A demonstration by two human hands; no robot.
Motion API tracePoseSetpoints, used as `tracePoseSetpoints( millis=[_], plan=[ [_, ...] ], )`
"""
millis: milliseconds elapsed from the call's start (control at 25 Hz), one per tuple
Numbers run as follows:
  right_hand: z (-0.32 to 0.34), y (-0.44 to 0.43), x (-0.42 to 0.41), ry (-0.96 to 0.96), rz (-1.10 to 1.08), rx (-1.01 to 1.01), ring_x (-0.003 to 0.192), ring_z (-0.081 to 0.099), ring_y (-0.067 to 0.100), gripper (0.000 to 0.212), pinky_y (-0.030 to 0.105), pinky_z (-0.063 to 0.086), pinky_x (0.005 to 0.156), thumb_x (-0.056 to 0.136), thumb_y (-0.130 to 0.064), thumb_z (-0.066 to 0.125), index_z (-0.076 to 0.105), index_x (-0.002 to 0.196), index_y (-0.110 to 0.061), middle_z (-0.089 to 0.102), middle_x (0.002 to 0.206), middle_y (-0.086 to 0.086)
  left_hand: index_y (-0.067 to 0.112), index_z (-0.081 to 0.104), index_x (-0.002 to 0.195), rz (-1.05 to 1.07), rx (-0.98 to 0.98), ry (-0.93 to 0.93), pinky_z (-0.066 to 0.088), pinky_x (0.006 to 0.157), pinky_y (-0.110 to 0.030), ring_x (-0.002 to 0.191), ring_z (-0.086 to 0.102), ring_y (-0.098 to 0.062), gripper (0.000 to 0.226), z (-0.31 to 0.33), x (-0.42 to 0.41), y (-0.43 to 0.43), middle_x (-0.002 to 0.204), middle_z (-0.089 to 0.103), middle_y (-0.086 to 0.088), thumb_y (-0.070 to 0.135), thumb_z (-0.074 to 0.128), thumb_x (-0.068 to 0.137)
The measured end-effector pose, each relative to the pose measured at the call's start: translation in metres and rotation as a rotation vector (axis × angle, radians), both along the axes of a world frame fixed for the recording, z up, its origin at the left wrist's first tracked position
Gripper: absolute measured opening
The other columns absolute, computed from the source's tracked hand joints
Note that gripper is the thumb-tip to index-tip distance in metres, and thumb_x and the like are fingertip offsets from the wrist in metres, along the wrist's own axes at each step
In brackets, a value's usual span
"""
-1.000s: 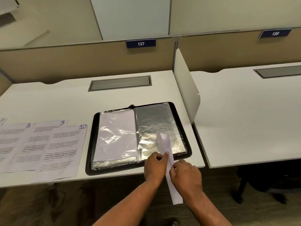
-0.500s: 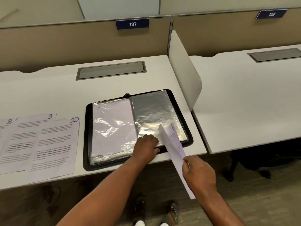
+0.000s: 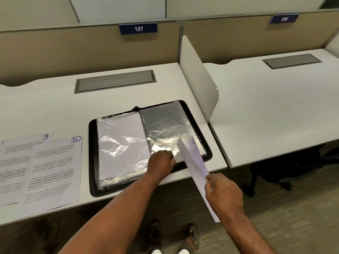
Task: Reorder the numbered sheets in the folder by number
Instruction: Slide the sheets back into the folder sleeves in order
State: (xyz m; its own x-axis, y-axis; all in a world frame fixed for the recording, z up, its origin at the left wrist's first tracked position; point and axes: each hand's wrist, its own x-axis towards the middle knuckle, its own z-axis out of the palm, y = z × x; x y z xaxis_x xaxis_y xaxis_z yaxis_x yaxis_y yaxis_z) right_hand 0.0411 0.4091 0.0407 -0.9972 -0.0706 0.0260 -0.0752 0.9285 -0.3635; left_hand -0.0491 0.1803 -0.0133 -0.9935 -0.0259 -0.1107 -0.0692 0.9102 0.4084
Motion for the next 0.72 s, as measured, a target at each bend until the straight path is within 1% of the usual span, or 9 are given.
tracePoseSetpoints(
  millis=[80, 160, 240, 360, 440, 520, 600, 640, 720],
  plan=[
    [0.001, 0.000, 0.002, 0.003, 0.002, -0.006, 0.089, 0.071, 0.012, 0.024, 0.029, 0.061, 0.071, 0.093, -0.031, 0.071, 0.072, 0.115, -0.022, 0.073, 0.108, -0.003, 0.023, 0.071, 0.092, 0.076, 0.084, -0.049, 0.049, 0.071, -0.032, 0.085, 0.063, -0.019, 0.014, 0.000, -0.002, -0.003, 0.091, 0.069, 0.005, 0.034, 0.062, 0.091],
    [0.002, 0.002, 0.004, 0.007, -0.006, -0.015, 0.090, 0.071, 0.012, 0.023, 0.029, 0.061, 0.072, 0.094, -0.029, 0.069, 0.072, 0.115, -0.021, 0.073, 0.108, -0.003, 0.025, 0.073, 0.088, 0.127, 0.171, -0.096, 0.049, 0.070, -0.031, 0.083, 0.062, -0.015, 0.012, 0.001, -0.005, -0.006, 0.088, 0.069, 0.008, 0.036, 0.069, 0.089],
    [0.004, 0.003, 0.004, 0.014, -0.015, -0.030, 0.090, 0.070, 0.012, 0.022, 0.028, 0.060, 0.073, 0.095, -0.027, 0.068, 0.072, 0.115, -0.021, 0.073, 0.108, -0.003, 0.025, 0.074, 0.086, 0.141, 0.231, -0.123, 0.051, 0.072, -0.031, 0.082, 0.064, -0.014, 0.013, 0.002, -0.008, -0.009, 0.087, 0.071, 0.008, 0.035, 0.066, 0.090],
    [0.008, 0.004, 0.004, 0.027, -0.022, -0.050, 0.091, 0.070, 0.014, 0.021, 0.023, 0.056, 0.073, 0.094, -0.022, 0.067, 0.072, 0.114, -0.018, 0.072, 0.107, -0.001, 0.023, 0.073, 0.081, 0.183, 0.293, -0.145, 0.052, 0.073, -0.031, 0.081, 0.064, -0.016, 0.017, 0.005, -0.011, -0.013, 0.084, 0.071, 0.007, 0.029, 0.060, 0.088],
    [0.012, 0.003, 0.003, 0.044, -0.015, -0.077, 0.093, 0.069, 0.014, 0.022, 0.024, 0.057, 0.073, 0.093, -0.020, 0.068, 0.071, 0.114, -0.017, 0.070, 0.107, 0.000, 0.022, 0.074, 0.079, 0.229, 0.334, -0.138, 0.048, 0.070, -0.029, 0.080, 0.064, -0.014, 0.014, 0.006, -0.013, -0.016, 0.082, 0.071, 0.008, 0.027, 0.064, 0.087],
    [0.015, 0.000, 0.004, 0.090, 0.030, -0.112, 0.094, 0.067, 0.013, 0.021, 0.025, 0.059, 0.076, 0.091, -0.016, 0.069, 0.070, 0.112, -0.015, 0.068, 0.107, -0.001, 0.022, 0.075, 0.078, 0.270, 0.394, -0.133, 0.046, 0.070, -0.027, 0.080, 0.064, -0.011, 0.010, 0.007, -0.014, -0.019, 0.081, 0.072, 0.009, 0.027, 0.072, 0.086],
    [0.015, -0.006, 0.006, 0.143, 0.134, -0.122, 0.094, 0.064, 0.010, 0.021, 0.020, 0.058, 0.077, 0.089, -0.012, 0.071, 0.070, 0.110, -0.014, 0.066, 0.104, -0.001, 0.024, 0.075, 0.075, 0.303, 0.458, -0.132, 0.049, 0.071, -0.027, 0.078, 0.066, -0.011, 0.011, 0.009, -0.014, -0.021, 0.080, 0.073, 0.009, 0.027, 0.076, 0.085],
    [0.012, -0.009, 0.009, 0.158, 0.186, -0.119, 0.092, 0.063, 0.010, 0.021, 0.019, 0.057, 0.077, 0.088, -0.010, 0.071, 0.071, 0.108, -0.013, 0.066, 0.103, -0.002, 0.026, 0.074, 0.072, 0.311, 0.468, -0.131, 0.049, 0.071, -0.028, 0.078, 0.067, -0.013, 0.014, 0.008, -0.014, -0.022, 0.078, 0.073, 0.008, 0.024, 0.075, 0.086],
    [0.003, -0.011, 0.014, 0.140, 0.244, -0.104, 0.089, 0.063, 0.009, 0.023, 0.020, 0.058, 0.075, 0.085, -0.007, 0.074, 0.072, 0.107, -0.013, 0.066, 0.101, -0.003, 0.025, 0.076, 0.074, 0.344, 0.510, -0.143, 0.053, 0.072, -0.031, 0.078, 0.070, -0.018, 0.020, 0.004, -0.014, -0.026, 0.079, 0.074, 0.007, 0.010, 0.069, 0.085]
  ],
)
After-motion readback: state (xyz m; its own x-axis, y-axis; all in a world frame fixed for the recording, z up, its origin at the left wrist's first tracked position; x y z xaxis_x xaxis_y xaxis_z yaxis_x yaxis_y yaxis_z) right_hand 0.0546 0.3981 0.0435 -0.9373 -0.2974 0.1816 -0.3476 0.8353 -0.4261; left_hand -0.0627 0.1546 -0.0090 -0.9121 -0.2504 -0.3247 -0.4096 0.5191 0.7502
